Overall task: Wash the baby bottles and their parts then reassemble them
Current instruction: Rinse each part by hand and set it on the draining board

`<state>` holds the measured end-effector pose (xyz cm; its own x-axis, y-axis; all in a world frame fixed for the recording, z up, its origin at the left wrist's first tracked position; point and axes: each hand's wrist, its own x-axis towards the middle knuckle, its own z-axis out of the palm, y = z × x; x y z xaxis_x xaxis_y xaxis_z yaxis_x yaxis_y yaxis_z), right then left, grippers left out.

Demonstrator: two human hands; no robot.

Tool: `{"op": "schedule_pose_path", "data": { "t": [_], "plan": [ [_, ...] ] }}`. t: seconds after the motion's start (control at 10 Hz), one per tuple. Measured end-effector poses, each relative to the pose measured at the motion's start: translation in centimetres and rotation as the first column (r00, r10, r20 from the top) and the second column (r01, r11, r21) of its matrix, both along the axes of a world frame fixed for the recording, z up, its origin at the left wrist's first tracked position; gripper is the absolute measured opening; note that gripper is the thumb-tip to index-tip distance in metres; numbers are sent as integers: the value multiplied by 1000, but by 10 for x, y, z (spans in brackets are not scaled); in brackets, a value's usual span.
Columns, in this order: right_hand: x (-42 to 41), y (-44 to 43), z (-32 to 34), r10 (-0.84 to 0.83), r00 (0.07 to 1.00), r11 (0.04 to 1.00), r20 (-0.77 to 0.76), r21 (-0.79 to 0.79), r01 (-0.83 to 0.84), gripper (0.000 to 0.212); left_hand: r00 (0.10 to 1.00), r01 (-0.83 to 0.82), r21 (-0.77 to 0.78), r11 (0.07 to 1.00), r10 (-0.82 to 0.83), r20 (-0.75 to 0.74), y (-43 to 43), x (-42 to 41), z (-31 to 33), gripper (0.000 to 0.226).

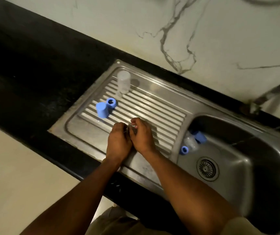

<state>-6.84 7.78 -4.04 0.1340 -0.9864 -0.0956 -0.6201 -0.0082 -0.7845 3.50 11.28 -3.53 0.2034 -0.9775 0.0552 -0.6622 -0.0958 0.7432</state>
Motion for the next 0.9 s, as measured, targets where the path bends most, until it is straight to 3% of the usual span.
{"op": "schedule_pose_path", "data": {
  "t": [0.3,0.4,0.5,0.6,0.7,0.9],
  "plan": [
    [-206,45,-10,-164,983,984,-82,-84,157,24,931,361,5,932,-361,49,17,-187,0,10],
    [-264,59,-23,-209,971,978,-115,-7,210,21,891,448,107,888,-453,29,24,-241,-12,14],
    [-297,67,-40,-177,964,958,-199,190,215,22,839,518,304,800,-543,0,33,-275,-20,31],
    [-308,61,-56,-141,952,921,-271,316,226,25,814,527,439,728,-580,-15,32,-296,-29,36],
    [-311,50,-68,-140,951,907,-275,350,234,25,825,491,492,719,-565,2,25,-304,-37,29],
    [-294,4,-98,-223,948,917,-227,280,283,34,922,341,460,820,-388,7,-1,-297,-54,33]
  ]
}}
